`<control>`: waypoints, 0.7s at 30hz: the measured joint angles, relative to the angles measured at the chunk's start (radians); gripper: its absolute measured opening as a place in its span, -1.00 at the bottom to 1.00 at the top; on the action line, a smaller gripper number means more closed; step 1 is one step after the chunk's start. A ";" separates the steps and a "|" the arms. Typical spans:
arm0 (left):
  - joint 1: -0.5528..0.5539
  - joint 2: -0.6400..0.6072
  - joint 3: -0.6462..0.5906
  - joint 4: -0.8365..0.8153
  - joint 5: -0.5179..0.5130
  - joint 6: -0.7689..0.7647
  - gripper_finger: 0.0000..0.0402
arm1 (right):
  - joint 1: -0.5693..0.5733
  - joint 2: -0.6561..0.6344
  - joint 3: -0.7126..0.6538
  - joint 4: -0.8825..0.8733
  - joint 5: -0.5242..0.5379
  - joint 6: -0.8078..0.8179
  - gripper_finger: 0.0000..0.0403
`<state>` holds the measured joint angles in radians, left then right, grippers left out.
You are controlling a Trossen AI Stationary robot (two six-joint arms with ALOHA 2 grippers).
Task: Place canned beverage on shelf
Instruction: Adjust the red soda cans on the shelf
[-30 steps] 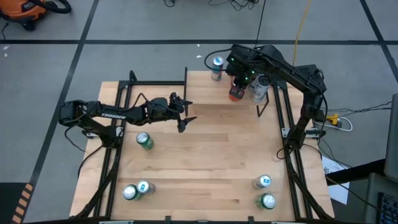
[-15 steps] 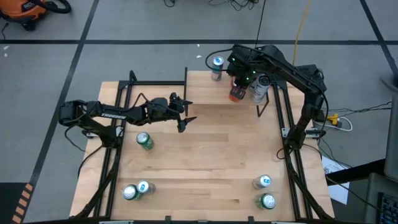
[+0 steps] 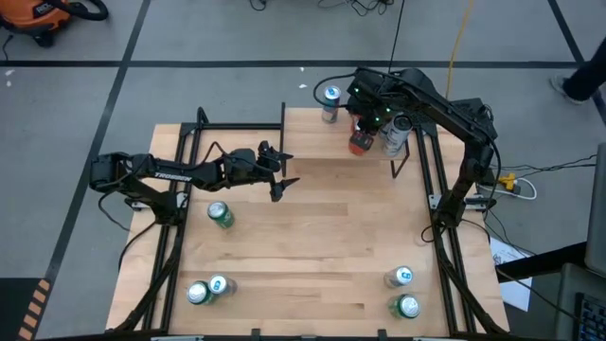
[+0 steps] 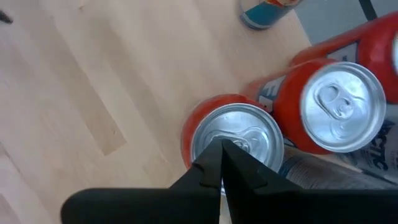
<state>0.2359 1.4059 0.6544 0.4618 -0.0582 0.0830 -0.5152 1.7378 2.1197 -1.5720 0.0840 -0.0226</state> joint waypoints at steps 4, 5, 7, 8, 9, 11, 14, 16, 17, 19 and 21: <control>0.000 0.000 0.000 0.000 0.000 0.000 0.78 | 0.000 -0.006 0.000 0.004 0.149 0.138 -1.00; 0.000 0.000 0.000 0.000 0.000 0.000 0.78 | 0.000 -0.010 0.000 0.011 0.182 0.171 -1.00; 0.000 0.000 0.000 0.000 0.000 0.000 0.78 | -0.001 -0.030 0.000 0.016 0.192 0.220 -1.00; 0.000 0.000 0.000 0.000 0.000 0.000 0.78 | -0.001 -0.043 0.000 0.017 0.168 0.227 -1.00; 0.000 0.000 0.000 0.000 0.000 0.001 0.78 | -0.001 -0.059 0.000 0.020 0.128 0.231 -1.00; 0.000 0.000 0.000 0.000 0.000 0.001 0.78 | 0.005 -0.087 0.000 0.031 0.049 0.246 -1.00; 0.000 0.000 0.000 0.007 -0.005 0.002 0.78 | 0.020 -0.104 0.001 0.040 0.019 0.260 -1.00; 0.000 0.000 0.000 0.017 -0.005 0.002 0.78 | 0.023 -0.097 0.001 0.028 -0.008 0.272 -1.00; 0.000 0.000 0.000 0.021 -0.005 0.001 0.78 | 0.030 -0.089 0.001 0.032 -0.036 0.273 -1.00; 0.000 0.000 0.000 0.022 -0.005 0.001 0.78 | 0.046 -0.084 0.000 0.079 -0.064 0.273 -1.00; -0.001 0.000 0.000 0.023 -0.005 0.000 0.78 | 0.067 -0.081 0.001 0.148 -0.057 0.265 -1.00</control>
<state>0.2352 1.4059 0.6544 0.4843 -0.0631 0.0834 -0.4481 1.6566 2.1203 -1.4235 0.0265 0.2426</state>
